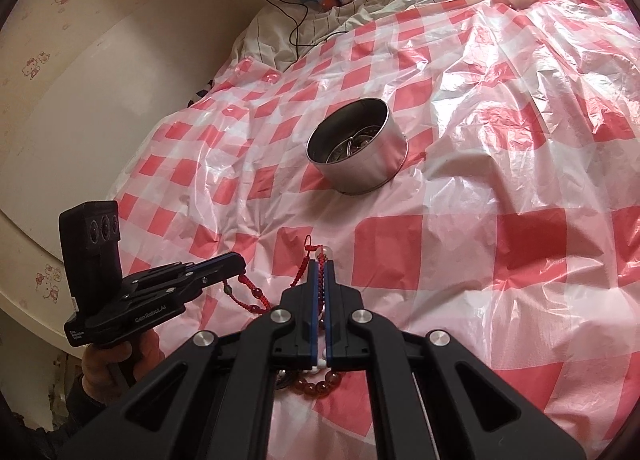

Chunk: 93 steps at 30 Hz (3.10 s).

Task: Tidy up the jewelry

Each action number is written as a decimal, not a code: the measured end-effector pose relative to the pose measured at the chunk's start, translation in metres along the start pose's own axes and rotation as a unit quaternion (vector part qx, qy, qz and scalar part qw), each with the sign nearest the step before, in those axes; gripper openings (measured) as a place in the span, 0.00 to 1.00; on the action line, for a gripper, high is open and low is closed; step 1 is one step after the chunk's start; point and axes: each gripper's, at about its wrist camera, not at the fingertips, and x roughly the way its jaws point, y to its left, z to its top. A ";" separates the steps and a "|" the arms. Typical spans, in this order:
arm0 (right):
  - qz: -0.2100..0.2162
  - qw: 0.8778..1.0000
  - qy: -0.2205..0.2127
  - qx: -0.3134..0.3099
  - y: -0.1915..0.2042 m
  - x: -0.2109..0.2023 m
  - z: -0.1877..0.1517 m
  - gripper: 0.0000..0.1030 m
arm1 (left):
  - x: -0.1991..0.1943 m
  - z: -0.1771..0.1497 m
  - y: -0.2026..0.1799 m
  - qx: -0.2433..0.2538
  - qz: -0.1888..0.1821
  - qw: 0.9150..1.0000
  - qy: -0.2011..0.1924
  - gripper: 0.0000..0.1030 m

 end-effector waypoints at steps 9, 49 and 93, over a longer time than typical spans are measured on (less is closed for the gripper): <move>-0.003 1.000 -0.009 0.004 -0.005 0.003 0.006 0.03 | 0.008 0.009 -0.007 0.025 0.046 0.998 -0.020 0.03; -0.010 0.996 -0.091 0.018 -0.002 0.008 0.074 0.03 | 0.007 0.073 0.007 -0.013 0.044 0.994 -0.098 0.03; -0.100 0.988 -0.118 0.013 0.001 0.037 0.093 0.37 | 0.041 0.104 0.018 -0.098 -0.030 0.988 -0.118 0.33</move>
